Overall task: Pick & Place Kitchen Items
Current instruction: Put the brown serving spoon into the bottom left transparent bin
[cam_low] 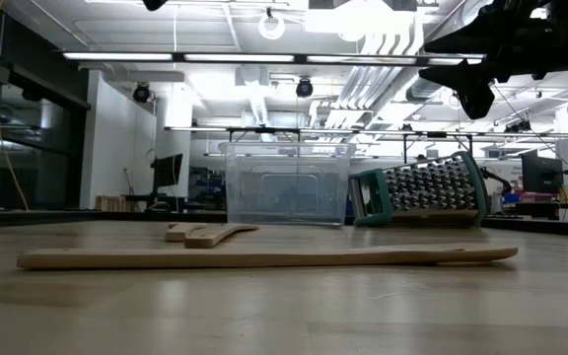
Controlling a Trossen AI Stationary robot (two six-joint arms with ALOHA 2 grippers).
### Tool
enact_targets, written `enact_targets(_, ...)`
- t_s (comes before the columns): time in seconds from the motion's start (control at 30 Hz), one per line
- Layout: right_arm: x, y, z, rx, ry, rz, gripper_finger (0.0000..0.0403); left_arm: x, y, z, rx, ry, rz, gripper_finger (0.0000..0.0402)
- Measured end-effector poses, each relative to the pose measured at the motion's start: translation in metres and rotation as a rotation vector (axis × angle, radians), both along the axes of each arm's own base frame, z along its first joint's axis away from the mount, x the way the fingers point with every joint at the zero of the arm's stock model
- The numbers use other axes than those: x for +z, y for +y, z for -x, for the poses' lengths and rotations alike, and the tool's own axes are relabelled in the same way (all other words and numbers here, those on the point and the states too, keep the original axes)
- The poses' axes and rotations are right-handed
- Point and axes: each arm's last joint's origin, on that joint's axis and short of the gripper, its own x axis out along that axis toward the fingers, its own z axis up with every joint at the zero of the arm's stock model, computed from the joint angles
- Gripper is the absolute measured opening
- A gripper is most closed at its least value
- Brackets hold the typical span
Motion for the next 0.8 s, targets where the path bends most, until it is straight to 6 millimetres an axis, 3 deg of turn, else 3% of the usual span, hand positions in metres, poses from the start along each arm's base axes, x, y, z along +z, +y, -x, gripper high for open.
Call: enact_targets(0.8, 0.0, 0.0, 0.0, 0.0, 0.0, 0.0, 0.0188, 0.0004, -0.0002, 0.0001, -0.003, 0.003, 0.012, 0.0069)
